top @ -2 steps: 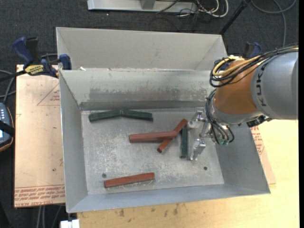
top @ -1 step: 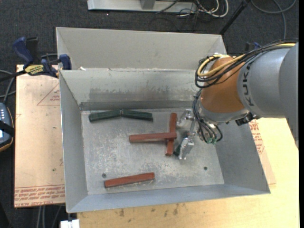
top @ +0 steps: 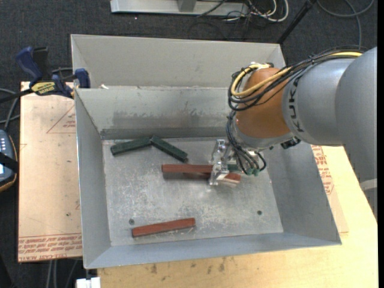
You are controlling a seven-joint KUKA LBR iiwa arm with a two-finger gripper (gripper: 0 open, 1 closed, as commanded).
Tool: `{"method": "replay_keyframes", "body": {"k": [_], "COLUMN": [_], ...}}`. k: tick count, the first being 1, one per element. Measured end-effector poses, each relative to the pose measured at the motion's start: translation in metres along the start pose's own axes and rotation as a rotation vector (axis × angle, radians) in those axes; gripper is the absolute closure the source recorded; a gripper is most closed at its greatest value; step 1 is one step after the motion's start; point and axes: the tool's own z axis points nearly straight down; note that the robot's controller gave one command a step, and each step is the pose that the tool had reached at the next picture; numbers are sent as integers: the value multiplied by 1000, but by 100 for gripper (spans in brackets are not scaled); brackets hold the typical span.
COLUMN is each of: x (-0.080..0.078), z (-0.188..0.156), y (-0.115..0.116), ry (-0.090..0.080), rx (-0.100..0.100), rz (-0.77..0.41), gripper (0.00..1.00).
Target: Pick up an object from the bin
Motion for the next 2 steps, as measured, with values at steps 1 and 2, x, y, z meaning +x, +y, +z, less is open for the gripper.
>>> {"method": "replay_keyframes", "body": {"k": [1, 2], "x": [0, -7], "z": [0, -184], "y": [0, -2], "ry": [0, 28], "rx": [0, 0], "rz": [0, -52], "gripper": [100, 100]}}
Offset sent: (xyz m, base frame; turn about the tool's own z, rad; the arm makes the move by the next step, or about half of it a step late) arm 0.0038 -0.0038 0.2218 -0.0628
